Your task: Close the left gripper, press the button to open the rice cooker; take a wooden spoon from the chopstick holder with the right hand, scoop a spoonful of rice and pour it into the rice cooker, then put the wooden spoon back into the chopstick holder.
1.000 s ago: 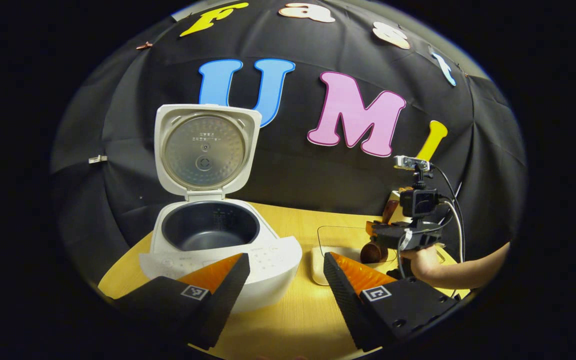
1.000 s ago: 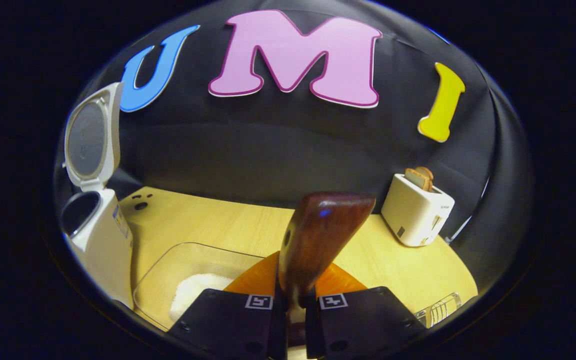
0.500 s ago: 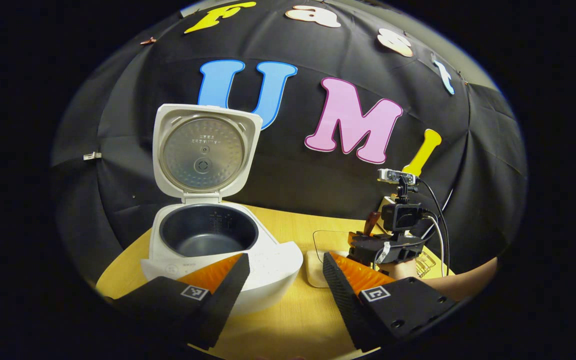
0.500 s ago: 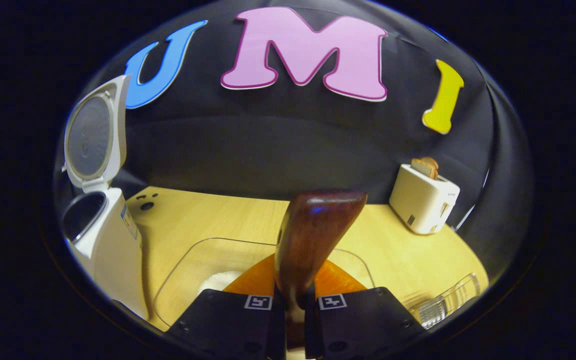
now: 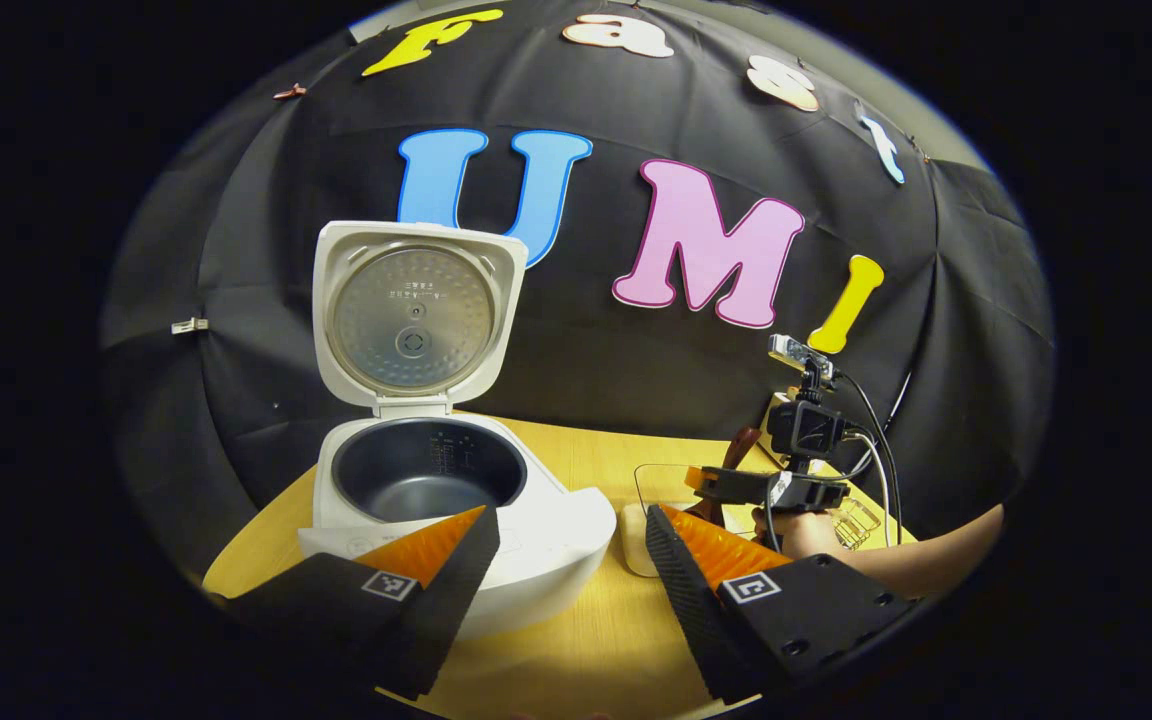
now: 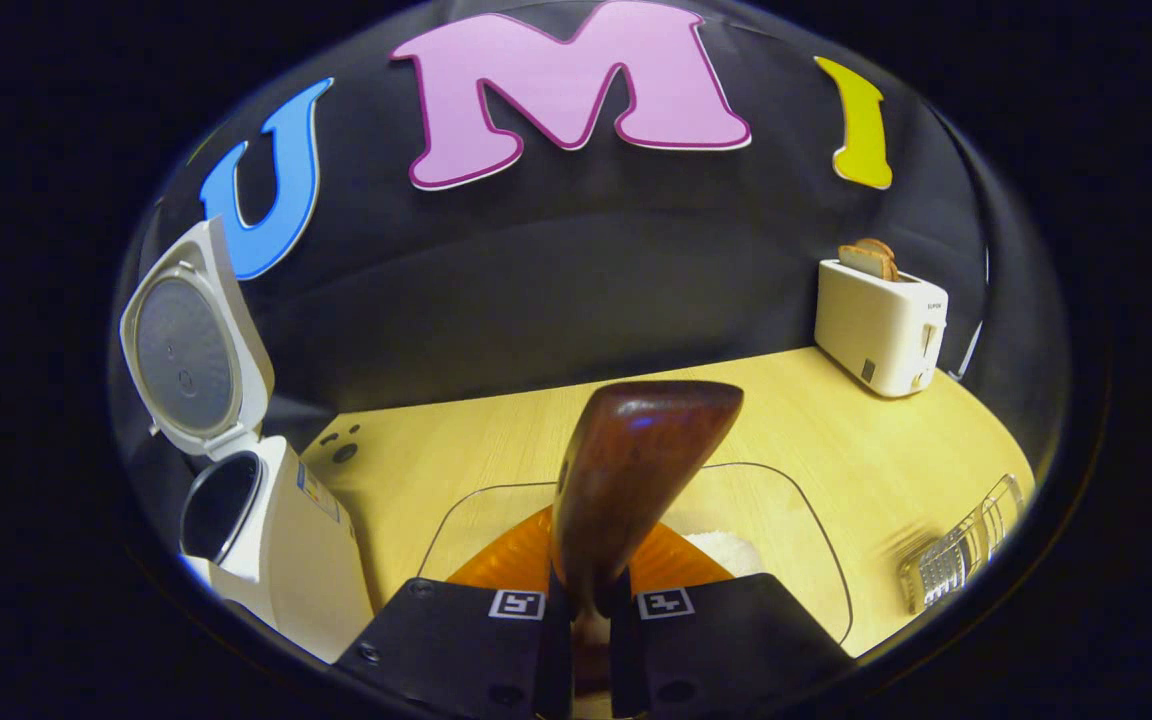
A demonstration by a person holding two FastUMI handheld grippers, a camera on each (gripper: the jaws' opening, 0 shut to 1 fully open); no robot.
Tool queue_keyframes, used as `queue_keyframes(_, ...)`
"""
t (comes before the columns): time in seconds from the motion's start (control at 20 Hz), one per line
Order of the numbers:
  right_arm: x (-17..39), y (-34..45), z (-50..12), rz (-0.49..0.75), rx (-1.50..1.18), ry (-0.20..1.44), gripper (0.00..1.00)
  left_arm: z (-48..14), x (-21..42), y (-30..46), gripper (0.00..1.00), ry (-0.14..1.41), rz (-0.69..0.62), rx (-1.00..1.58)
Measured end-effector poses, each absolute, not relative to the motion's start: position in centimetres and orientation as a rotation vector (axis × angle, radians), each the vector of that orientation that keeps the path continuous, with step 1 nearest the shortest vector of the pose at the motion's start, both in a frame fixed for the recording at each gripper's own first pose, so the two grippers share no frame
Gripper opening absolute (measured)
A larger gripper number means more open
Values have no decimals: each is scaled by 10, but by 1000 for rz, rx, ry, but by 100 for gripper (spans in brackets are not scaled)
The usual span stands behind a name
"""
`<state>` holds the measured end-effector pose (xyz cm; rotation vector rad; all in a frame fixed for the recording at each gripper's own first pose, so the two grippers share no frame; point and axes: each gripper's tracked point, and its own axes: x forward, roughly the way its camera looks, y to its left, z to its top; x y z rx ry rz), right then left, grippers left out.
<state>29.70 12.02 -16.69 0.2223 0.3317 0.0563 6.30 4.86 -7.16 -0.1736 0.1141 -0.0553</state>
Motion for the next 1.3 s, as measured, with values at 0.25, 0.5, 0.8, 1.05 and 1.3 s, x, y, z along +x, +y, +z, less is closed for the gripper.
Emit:
queue_keyframes(0.25,294,119,-154,55,328,319,18,-71,62,47,95,111,-57,-139)
queue_keyframes(0.5,291,111,-149,44,429,337,18,-71,64,45,95,108,-56,-130)
queue_keyframes(0.8,288,102,-137,27,564,346,19,-66,62,51,95,102,-38,-111)
queue_keyframes(1.05,289,91,-115,27,603,318,18,-61,56,53,95,97,-25,-102)
queue_keyframes(1.3,287,93,-81,61,600,290,18,-50,54,48,95,74,-12,-112)
